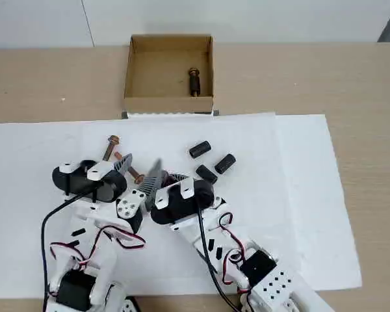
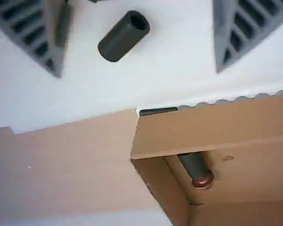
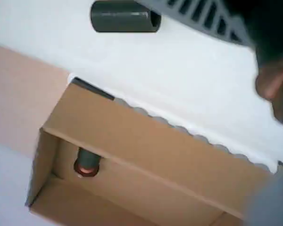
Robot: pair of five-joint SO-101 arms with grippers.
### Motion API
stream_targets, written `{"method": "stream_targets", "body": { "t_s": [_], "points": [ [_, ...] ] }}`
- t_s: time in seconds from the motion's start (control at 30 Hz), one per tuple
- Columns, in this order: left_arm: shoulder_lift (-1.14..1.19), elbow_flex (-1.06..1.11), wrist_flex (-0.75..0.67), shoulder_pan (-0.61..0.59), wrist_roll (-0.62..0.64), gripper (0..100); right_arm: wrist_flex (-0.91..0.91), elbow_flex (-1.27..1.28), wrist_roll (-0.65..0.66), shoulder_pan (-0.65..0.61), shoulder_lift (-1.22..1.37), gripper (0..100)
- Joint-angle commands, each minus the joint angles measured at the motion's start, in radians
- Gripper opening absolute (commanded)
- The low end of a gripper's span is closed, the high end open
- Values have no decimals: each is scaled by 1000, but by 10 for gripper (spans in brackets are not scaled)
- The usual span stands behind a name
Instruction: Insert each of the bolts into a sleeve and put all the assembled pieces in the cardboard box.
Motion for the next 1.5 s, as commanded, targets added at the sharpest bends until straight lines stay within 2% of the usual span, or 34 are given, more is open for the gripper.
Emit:
{"method": "stream_targets", "body": {
  "t_s": [0.0,0.03,0.23,0.4,0.6,0.93,1.17,1.47],
  "points": [
    [-8,-45,-8,-55,-5,39,-27,-20,5,16,-13,3],
    [-8,-45,-15,-78,-5,4,-25,-23,3,33,-13,3],
    [-8,-41,-11,-219,-5,5,53,-49,-20,163,-12,2],
    [-3,-35,132,-242,-5,5,325,-175,-215,237,5,2],
    [-8,35,281,-249,-48,5,535,-457,-351,332,151,2],
    [-8,142,293,-249,-80,5,723,-1082,-358,344,654,3],
    [-8,174,292,-249,-78,5,754,-1428,-353,369,997,3],
    [-8,174,292,-249,-77,6,748,-1811,-209,406,1419,3]
  ]
}}
